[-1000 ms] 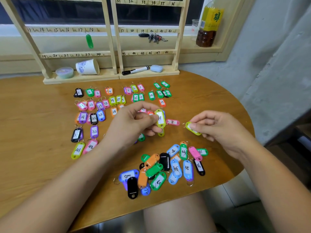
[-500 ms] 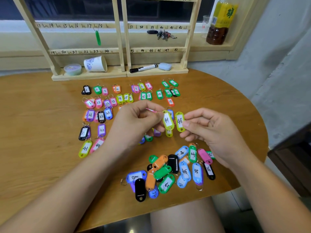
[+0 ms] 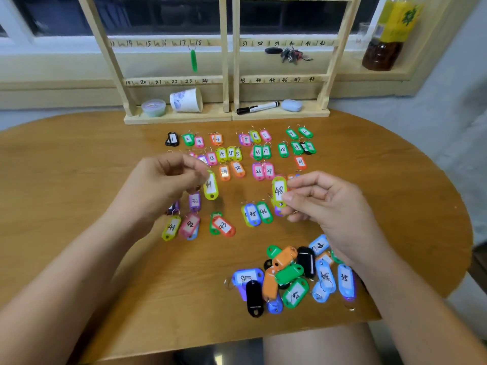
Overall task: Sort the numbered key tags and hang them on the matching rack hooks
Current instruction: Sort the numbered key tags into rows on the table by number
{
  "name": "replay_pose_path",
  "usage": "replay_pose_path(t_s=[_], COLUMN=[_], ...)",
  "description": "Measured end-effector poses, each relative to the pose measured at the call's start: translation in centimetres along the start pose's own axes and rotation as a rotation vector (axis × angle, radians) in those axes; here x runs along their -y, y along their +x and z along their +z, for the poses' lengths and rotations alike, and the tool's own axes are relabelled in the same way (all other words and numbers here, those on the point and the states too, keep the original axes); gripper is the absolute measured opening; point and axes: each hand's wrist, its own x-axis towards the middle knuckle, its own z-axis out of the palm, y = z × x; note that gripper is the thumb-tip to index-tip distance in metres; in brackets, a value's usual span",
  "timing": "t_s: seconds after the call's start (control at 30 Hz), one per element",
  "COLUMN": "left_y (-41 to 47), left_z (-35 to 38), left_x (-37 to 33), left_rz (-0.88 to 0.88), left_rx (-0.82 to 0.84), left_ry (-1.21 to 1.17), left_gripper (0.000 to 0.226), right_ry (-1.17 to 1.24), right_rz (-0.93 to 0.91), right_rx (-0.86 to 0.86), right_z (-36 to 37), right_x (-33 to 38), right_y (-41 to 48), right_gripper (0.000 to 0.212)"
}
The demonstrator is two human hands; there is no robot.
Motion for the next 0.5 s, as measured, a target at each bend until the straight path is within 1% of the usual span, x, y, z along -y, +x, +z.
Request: replay_pose_path(t_s=[0.17,0.3,0.4,0.5], left_y=[-2.0,-3.1,-3.4,-3.6], left_z=[-3.4,-5.1,-5.8,-5.7], left_x=[2.2,3.8,4.7,5.2], left_rz=[-0.044,-0.097,-0.143,-0.172], left_rx=[-0.037,-0.064,-0.054,-0.059], left_ry=[0.065,0.09,0.121,0.176], left_gripper=[0.008,0.008,0.004,0.002], right_ry=[0.05,0.046,0.003,-0.125], right_rz=[0.01,0.015,0.014,-0.009], right_rx=[0.037,0.053,0.054,0.039], right_z=[2.4,3.9,4.5,4.4], right_x=[-0.4,-0.6,-0.7,-0.8], right_y=[0.1,0.1,0.1,0.4], right_gripper=[0.018,0.014,0.015,0.014])
